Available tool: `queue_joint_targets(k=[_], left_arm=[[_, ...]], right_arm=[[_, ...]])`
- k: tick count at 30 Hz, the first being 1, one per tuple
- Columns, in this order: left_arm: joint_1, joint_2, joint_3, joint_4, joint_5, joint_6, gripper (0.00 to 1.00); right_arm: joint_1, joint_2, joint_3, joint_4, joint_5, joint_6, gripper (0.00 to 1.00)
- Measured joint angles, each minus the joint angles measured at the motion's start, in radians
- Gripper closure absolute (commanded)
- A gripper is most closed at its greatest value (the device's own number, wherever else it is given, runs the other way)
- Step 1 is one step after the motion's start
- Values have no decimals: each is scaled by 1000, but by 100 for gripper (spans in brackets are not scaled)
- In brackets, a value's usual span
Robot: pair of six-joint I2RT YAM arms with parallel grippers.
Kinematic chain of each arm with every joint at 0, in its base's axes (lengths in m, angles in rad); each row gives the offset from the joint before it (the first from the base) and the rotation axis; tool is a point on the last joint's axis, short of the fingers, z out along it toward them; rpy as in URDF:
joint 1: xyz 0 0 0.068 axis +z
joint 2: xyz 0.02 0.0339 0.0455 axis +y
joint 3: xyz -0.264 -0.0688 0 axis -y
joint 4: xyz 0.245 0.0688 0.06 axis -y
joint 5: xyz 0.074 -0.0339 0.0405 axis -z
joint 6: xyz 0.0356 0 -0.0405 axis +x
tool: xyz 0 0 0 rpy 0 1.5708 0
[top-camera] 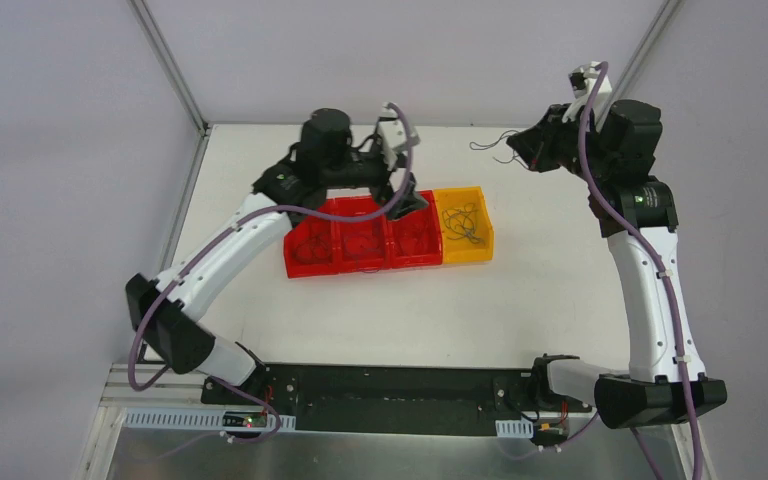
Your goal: Untangle the cables
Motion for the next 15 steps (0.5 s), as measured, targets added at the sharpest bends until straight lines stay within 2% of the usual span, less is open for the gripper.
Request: queue_joint_targets(k=[4,9,11,15], left_arm=[[198,-158,-92,-60,68,-65,1],[453,-181,-142,-135,66,-163,1],[517,-199,-184,-159,54,-193,1],[568,-271,-261,-200,21,-219,1]], right_arm=[[119,8,0,-36,-35,-3,100],[308,41,-8,-56,0,6,100],[390,82,-8,-57,40,38,100],[492,191,-8,-57,118,118,100]])
